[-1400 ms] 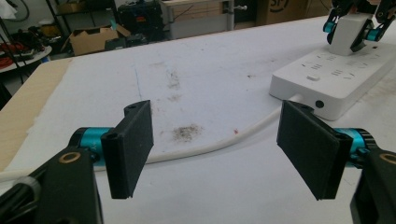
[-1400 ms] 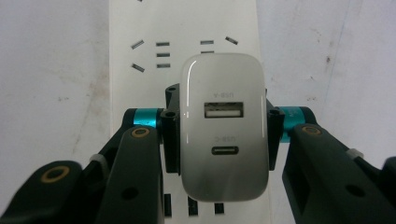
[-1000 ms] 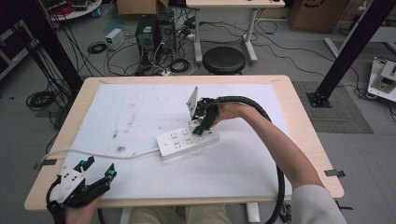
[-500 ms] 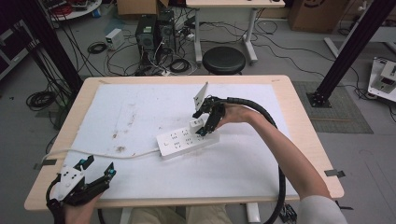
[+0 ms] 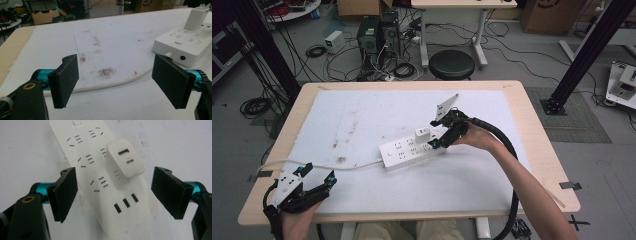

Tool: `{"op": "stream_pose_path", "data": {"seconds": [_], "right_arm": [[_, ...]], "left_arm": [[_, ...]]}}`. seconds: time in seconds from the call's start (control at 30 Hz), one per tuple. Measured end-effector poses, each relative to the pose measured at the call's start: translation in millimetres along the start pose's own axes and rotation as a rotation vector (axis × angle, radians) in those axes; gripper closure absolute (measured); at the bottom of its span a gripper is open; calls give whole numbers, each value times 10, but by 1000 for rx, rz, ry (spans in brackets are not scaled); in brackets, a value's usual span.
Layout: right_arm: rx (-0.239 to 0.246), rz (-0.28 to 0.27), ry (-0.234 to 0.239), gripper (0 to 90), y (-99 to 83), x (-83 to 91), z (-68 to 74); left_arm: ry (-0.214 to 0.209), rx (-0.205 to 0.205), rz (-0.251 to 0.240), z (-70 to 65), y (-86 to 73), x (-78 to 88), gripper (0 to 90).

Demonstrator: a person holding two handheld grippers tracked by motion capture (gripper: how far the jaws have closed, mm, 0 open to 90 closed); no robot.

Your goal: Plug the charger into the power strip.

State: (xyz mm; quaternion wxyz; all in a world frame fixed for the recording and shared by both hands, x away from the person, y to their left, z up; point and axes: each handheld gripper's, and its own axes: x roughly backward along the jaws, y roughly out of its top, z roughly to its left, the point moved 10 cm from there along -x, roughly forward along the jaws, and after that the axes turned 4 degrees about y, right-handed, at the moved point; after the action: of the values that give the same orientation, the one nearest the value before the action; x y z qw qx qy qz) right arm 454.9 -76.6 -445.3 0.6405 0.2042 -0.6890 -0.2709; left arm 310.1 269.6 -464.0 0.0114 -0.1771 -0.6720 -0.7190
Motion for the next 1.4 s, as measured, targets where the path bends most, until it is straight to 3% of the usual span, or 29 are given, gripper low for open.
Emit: {"op": "stream_pose_path", "data": {"seconds": [0.07,0.1,0.33,0.47,0.5,0.53,0.63,0.67,0.77,0.93,1.2,1.4], "right_arm": [[-20,-8,-26,219,-25,26,10],[-58,-56,-88,219,-80,105,36],[-157,-176,-194,219,-242,281,152],[-233,-209,-254,219,-399,359,224],[-233,-209,-254,219,-399,359,224],[-287,-242,-308,219,-508,408,262],[-311,-253,-348,219,-571,439,275],[-349,-278,-380,219,-608,481,285],[-362,-298,-410,219,-629,523,306],[-392,-279,-524,219,-696,571,373],[-532,-388,-595,219,-816,614,488],[-587,-441,-713,218,-934,716,592]], "left_arm": [[-3,2,3,3,-3,-7,215],[-9,-3,6,8,-7,-22,215],[-22,-9,8,18,10,-66,215],[-31,-3,9,26,25,-114,215],[-31,-3,9,26,25,-114,215],[-34,-10,12,34,27,-136,215],[-39,-12,15,42,25,-160,215],[-43,-14,17,45,22,-165,215],[-44,-10,13,63,28,-182,215],[-50,-7,11,91,38,-211,215],[-52,-10,5,117,40,-211,215],[-53,-21,1,120,77,-219,215]]}}
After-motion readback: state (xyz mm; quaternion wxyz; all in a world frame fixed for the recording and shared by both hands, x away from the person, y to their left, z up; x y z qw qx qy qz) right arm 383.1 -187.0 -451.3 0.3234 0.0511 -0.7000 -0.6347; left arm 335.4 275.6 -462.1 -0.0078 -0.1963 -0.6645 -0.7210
